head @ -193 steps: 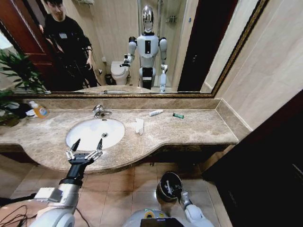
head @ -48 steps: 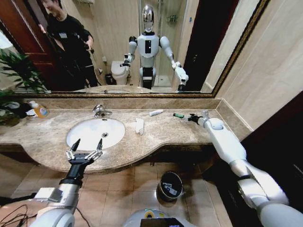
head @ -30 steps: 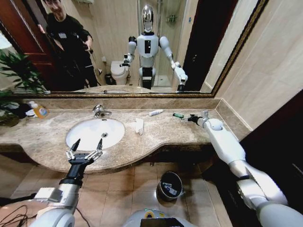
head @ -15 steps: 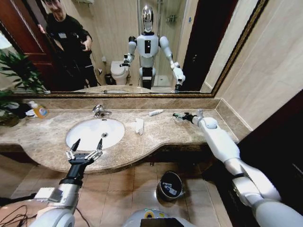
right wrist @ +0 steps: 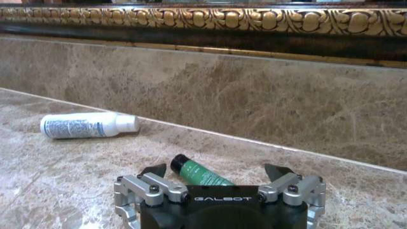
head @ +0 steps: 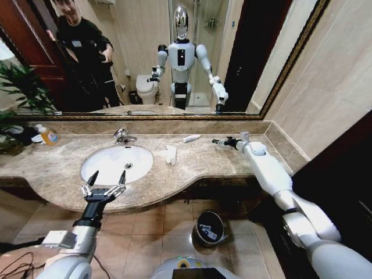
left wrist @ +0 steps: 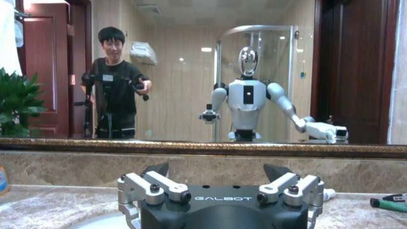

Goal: Pick up the trash from the sink and place it in the trash bin.

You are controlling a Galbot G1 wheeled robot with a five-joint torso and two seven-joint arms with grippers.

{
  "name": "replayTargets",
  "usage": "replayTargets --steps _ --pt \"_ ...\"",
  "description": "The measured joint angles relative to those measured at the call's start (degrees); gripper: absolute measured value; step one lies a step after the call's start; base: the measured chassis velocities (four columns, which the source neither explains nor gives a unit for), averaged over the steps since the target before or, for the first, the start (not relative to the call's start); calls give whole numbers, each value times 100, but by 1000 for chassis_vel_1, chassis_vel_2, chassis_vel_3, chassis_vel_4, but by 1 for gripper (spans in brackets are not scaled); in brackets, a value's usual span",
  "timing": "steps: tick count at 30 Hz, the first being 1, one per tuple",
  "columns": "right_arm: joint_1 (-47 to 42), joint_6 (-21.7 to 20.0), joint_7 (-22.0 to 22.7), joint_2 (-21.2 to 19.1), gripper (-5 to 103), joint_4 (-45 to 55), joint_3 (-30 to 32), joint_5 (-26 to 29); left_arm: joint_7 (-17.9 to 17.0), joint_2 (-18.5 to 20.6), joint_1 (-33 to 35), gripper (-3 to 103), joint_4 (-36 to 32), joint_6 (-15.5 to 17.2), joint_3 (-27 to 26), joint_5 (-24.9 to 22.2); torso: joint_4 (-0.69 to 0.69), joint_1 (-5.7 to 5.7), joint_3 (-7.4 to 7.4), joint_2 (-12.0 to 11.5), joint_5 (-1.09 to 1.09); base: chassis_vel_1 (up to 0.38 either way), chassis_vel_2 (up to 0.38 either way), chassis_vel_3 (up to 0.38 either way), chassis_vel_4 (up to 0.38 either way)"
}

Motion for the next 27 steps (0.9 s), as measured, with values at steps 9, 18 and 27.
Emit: replayTargets --steps 9,18,27 --pt "30 40 13 184 100 -155 -4 -183 0 0 0 100 0 0 0 0 0 0 0 0 1 0 0 0 0" --pt "83 89 154 311 100 -275 -5 -268 0 0 0 100 0 0 0 0 0 0 0 0 0 0 0 0 0" --pt "165 152 175 366 100 -523 40 -378 0 0 0 100 0 0 0 0 0 0 0 0 0 0 0 0 0"
